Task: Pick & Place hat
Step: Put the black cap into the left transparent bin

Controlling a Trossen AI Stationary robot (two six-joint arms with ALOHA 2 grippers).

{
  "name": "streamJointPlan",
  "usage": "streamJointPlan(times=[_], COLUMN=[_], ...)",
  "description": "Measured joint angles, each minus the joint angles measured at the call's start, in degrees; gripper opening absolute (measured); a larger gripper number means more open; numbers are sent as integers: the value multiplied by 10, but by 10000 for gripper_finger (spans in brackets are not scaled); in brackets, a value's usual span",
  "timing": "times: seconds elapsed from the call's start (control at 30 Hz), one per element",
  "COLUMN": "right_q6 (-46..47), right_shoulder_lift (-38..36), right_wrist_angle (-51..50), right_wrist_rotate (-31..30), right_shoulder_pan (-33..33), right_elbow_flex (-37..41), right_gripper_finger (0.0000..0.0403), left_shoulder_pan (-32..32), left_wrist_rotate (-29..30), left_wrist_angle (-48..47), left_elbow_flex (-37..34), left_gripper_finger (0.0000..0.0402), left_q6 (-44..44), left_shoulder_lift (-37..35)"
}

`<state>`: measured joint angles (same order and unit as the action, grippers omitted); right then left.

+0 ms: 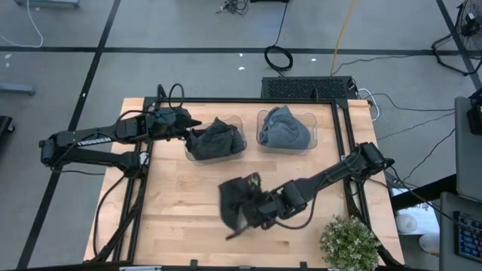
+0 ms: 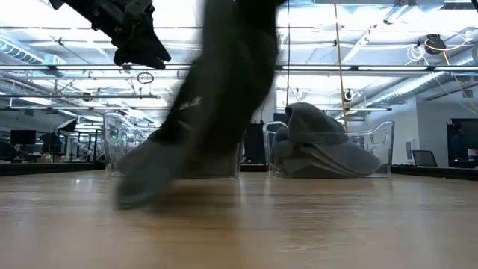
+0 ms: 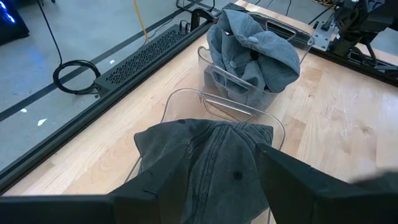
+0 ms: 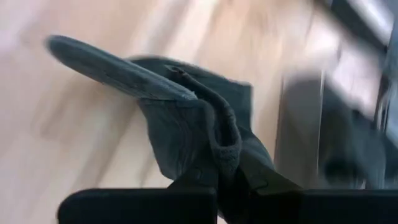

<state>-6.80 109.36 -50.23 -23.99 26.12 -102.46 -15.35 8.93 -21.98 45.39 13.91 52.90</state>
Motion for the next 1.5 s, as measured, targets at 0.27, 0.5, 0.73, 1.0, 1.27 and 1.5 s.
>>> streamJointPlan(times=[0.27, 0.5, 0.73, 1.0, 1.27, 1.5], right_q6=[-102, -55, 150, 274, 193, 69], right_shoulder_lift=[-2, -2, -10, -12, 29, 45], right_wrist_angle=[142, 114, -223, -400, -360, -229], right_wrist_rotate=[-69, -102, -56, 164, 194, 193], right_shoulder_pan=[58, 95, 95, 59, 6, -54], right_elbow_flex=[32, 39, -73, -133, -89, -14], right_gripper_finger=[0, 0, 0, 0, 0, 0], left_shoulder_pan=[0, 0, 0, 0, 0, 0], left_wrist_rotate=[0, 0, 0, 0, 0, 0], left_wrist_angle=[0, 0, 0, 0, 0, 1], left_elbow_flex=[0, 0, 0, 0, 0, 0], left_gripper_finger=[196, 196, 196, 196, 196, 196], left_q6=[0, 0, 0, 0, 0, 0], left_shoulder_lift=[0, 0, 0, 0, 0, 0])
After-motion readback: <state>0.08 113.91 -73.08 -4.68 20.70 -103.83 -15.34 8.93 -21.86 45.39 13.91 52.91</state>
